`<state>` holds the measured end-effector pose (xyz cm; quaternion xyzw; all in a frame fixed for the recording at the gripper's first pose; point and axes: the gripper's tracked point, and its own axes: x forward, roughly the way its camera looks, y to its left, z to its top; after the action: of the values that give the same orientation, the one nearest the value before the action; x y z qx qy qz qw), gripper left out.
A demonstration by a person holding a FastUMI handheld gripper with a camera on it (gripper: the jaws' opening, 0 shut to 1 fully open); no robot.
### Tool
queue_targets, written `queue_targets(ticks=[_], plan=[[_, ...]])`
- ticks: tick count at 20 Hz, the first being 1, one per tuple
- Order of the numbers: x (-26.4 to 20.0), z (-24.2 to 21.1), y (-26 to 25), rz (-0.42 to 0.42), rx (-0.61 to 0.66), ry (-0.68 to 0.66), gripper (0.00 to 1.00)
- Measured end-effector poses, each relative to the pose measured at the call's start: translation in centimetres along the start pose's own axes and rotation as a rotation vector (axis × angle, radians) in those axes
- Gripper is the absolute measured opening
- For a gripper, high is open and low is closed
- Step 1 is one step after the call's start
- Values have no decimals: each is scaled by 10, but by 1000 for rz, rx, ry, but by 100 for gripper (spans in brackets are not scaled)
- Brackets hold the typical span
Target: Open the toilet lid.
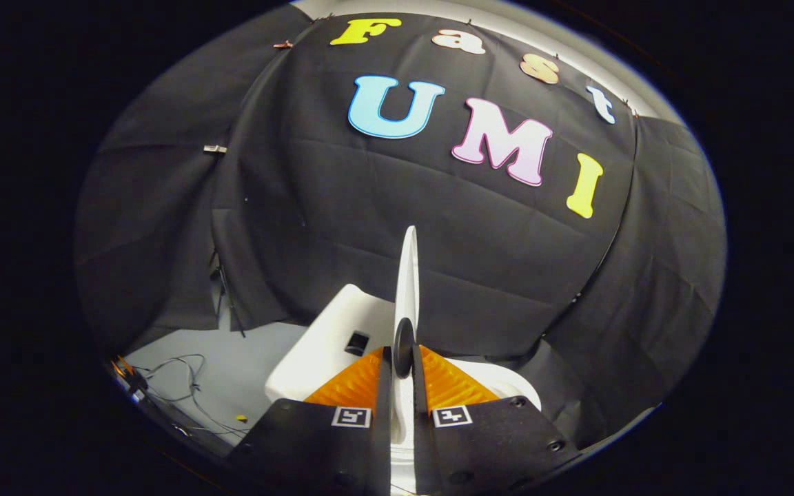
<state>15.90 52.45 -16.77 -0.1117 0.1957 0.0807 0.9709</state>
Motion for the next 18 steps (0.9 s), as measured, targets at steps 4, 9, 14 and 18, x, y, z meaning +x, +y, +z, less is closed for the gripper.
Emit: queue_targets(ticks=[4,9,14,18], plan=[[-11,1,-2,-6,37,-13,22],[-27,2,11,69,49,-24,62],[-48,10,10,106,56,-50,98],[-70,28,-6,111,80,-115,99]])
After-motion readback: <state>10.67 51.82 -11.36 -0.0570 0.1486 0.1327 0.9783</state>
